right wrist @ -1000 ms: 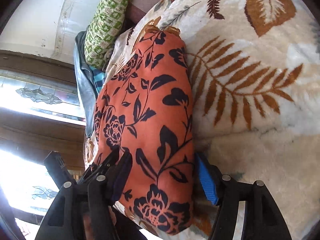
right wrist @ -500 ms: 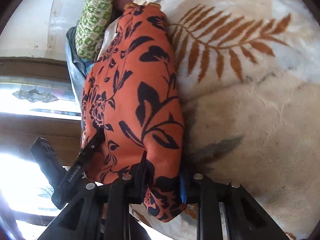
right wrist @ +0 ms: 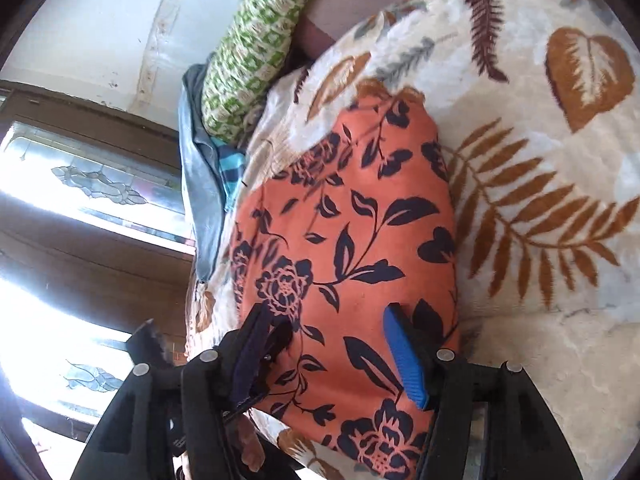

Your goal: Fold small clothes

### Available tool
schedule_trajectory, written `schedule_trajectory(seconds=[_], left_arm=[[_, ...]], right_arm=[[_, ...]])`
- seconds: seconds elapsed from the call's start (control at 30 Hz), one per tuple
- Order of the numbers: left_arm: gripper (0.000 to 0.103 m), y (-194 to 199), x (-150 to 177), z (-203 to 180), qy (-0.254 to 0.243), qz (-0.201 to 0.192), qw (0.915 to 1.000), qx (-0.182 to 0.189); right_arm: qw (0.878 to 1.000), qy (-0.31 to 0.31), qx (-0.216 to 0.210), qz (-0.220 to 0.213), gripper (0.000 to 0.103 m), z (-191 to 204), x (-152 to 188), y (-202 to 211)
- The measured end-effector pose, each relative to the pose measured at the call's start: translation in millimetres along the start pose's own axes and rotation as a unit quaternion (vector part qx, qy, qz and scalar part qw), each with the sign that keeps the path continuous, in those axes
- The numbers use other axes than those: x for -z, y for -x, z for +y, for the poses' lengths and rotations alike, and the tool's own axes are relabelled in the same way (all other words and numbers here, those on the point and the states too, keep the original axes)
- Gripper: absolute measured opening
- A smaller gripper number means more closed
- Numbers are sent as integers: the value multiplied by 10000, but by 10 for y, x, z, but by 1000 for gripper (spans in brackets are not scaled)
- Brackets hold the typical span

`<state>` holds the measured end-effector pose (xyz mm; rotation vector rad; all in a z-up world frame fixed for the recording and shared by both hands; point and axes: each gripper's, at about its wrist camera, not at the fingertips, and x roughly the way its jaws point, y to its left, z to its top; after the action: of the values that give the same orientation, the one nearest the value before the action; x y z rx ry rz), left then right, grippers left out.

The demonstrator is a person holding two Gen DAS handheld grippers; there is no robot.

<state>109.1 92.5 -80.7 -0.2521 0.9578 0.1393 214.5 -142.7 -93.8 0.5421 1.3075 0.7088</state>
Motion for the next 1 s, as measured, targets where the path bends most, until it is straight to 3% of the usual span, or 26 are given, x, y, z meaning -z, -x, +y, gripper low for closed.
schedule_trajectory(seconds=[0.07, 0.17, 0.27, 0.37, 0.47, 0.53, 0.73, 0.87, 0.93, 0.97, 1.0], left_arm=[[87, 18, -5, 33, 33, -15, 10000, 43], [87, 107, -13, 126, 271, -65, 9994, 221], [87, 304, -21, 327, 703, -314, 9952, 609], [87, 407, -110, 581, 1092, -416, 9902, 759], [87, 293, -231, 854, 1594, -115, 9829, 918], [87, 150, -350, 932, 1736, 140, 9769, 1237], [87, -318, -627, 761, 1339, 761, 9742, 1651], [86, -528, -695, 747, 1417, 1049, 9682, 1776], [80, -605, -716, 742, 1439, 1127, 9636, 1950], [60, -650, -726, 728, 1427, 1214, 9601, 2077], [47, -699, -734, 725, 1514, 1339, 9532, 2250]], right_arm=[[9999, -133, -30, -34, 63, 36, -37, 24], [9994, 321, 89, -109, 63, 275, -54, 149], [9988, 465, -56, -150, 64, 353, -93, 150], [9991, 297, 205, 225, 68, 190, -121, -157], [9995, 286, 42, 131, 68, 139, -112, -163], [9992, 347, 70, 185, 68, 145, -119, -177], [9990, 376, -77, 220, 68, 114, -125, -182], [9987, 388, -247, 231, 68, 48, -109, -145], [9984, 393, -314, 240, 68, 27, -109, -136], [9983, 398, -342, 245, 68, 19, -111, -137], [9982, 403, -369, 252, 68, 11, -114, -138]])
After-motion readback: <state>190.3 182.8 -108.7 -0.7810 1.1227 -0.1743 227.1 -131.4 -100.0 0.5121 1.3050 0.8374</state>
